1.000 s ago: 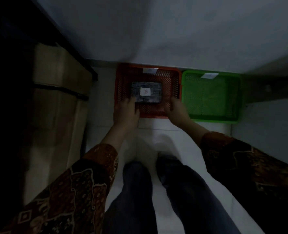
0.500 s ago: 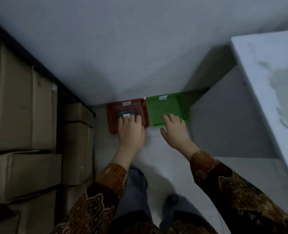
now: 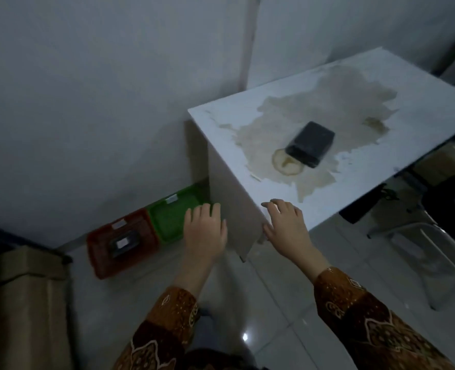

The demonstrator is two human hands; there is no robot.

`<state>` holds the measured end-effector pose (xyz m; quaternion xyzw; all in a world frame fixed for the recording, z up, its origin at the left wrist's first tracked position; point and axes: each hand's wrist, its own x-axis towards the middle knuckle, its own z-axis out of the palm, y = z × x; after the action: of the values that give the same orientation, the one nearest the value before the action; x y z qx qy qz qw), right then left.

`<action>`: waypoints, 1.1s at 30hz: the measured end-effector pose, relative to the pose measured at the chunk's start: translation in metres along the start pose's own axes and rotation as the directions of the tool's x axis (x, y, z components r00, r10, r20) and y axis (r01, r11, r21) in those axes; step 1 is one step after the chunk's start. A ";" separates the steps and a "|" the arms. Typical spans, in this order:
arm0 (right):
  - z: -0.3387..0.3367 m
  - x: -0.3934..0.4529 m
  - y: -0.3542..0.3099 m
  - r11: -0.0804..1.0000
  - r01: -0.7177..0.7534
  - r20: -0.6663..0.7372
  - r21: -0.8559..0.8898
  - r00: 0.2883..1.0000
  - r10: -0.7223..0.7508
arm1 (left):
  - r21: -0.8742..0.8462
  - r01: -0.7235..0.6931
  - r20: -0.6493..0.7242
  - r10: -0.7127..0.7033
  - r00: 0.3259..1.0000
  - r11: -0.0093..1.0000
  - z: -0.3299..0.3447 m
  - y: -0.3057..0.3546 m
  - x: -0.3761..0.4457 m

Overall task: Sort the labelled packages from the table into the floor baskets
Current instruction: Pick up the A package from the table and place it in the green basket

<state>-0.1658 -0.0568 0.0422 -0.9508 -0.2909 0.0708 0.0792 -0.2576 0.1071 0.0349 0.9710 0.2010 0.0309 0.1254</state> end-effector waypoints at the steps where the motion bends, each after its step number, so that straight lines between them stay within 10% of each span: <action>1: -0.004 -0.001 0.018 1.000 -0.025 -0.008 -0.007 1.000 0.025 | 0.006 -0.022 0.005 0.022 1.000 1.000 0.004 0.017 0.004; 20: -0.037 0.175 0.271 0.981 -0.152 0.012 0.120 0.988 0.152 | -0.116 -0.114 0.000 0.115 0.993 0.987 0.105 0.207 0.206; 33: -0.028 0.271 0.351 0.929 0.140 0.220 0.342 0.950 -0.223 | -0.368 0.263 0.148 -0.224 0.963 0.892 0.143 0.257 0.256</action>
<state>0.2522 -0.1944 -0.0215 -0.8767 -0.3706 0.2314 0.2013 0.0913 -0.0523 -0.0355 0.8949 0.3045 0.0045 0.3262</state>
